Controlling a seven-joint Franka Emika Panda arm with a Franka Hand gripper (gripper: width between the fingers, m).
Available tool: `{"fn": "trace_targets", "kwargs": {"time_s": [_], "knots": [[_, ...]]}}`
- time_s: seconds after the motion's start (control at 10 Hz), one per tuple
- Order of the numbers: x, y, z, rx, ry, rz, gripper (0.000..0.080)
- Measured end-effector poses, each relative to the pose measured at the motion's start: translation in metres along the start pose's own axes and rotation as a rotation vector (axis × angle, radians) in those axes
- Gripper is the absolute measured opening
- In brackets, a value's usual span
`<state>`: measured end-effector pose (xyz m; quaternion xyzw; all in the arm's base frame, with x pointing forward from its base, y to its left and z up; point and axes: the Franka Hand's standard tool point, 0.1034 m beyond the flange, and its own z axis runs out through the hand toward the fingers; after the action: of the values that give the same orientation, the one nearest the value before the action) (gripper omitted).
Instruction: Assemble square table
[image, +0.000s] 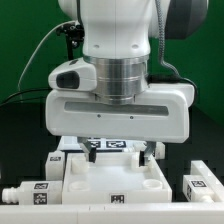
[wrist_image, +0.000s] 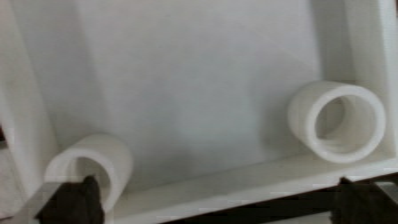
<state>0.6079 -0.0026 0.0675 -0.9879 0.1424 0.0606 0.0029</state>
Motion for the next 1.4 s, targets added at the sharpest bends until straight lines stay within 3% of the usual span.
{"fn": "trace_targets", "kwargs": {"time_s": [0.3, 0.4, 0.7, 1.1, 1.4], "knots": [[-0.025, -0.043, 0.01, 0.006, -0.003, 0.425, 0.0649], [-0.026, -0.05, 0.012, 0.012, -0.007, 0.453, 0.0649], [-0.026, -0.049, 0.012, 0.01, -0.007, 0.447, 0.0649], [-0.049, -0.078, 0.028, -0.013, -0.032, 0.622, 0.0649], [-0.048, -0.077, 0.028, -0.013, -0.03, 0.601, 0.0649]]}}
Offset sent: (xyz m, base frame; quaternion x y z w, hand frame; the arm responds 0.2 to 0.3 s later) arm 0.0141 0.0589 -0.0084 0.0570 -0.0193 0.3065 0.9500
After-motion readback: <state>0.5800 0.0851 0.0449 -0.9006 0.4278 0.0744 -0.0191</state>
